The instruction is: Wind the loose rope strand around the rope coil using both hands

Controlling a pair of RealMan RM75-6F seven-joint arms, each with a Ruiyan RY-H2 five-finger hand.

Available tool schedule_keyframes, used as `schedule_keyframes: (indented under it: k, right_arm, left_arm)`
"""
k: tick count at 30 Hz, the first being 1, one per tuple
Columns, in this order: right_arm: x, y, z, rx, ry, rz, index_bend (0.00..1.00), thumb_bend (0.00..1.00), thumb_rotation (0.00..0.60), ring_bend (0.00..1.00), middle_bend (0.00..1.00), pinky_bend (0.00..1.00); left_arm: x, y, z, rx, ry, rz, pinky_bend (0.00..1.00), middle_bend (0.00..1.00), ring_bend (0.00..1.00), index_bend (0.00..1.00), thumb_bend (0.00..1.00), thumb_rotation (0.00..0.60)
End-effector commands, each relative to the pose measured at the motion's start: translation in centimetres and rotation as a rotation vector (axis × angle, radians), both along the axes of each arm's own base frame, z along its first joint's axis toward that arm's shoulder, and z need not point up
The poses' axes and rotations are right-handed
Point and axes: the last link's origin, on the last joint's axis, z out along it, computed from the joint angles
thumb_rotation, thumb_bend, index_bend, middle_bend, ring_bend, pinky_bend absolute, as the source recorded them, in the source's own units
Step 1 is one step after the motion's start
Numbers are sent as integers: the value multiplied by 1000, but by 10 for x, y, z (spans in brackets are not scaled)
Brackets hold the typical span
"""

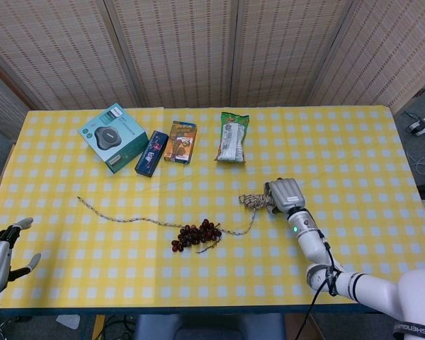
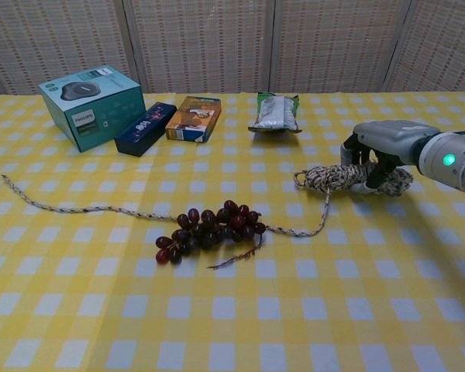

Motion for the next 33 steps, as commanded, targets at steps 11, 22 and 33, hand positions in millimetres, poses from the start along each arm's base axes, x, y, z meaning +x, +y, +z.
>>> schedule_keyframes:
  k: [11, 22, 33]
  right_arm:
    - [21, 1, 65, -73, -124, 57, 700, 538, 600, 491, 606, 612]
    - [41, 6, 121, -138, -179, 105, 705, 537, 600, 495, 608, 613]
    - [34, 11, 113, -117, -152, 82, 711, 537, 600, 495, 608, 613]
  left_arm:
    - [16, 33, 18, 5, 9, -96, 337, 293, 342, 260, 262, 600]
    - [32, 86, -6, -135, 7, -198, 337, 298, 343, 323, 262, 600]
    - [25, 130, -59, -313, 94, -179, 606, 661, 616, 451, 263, 600]
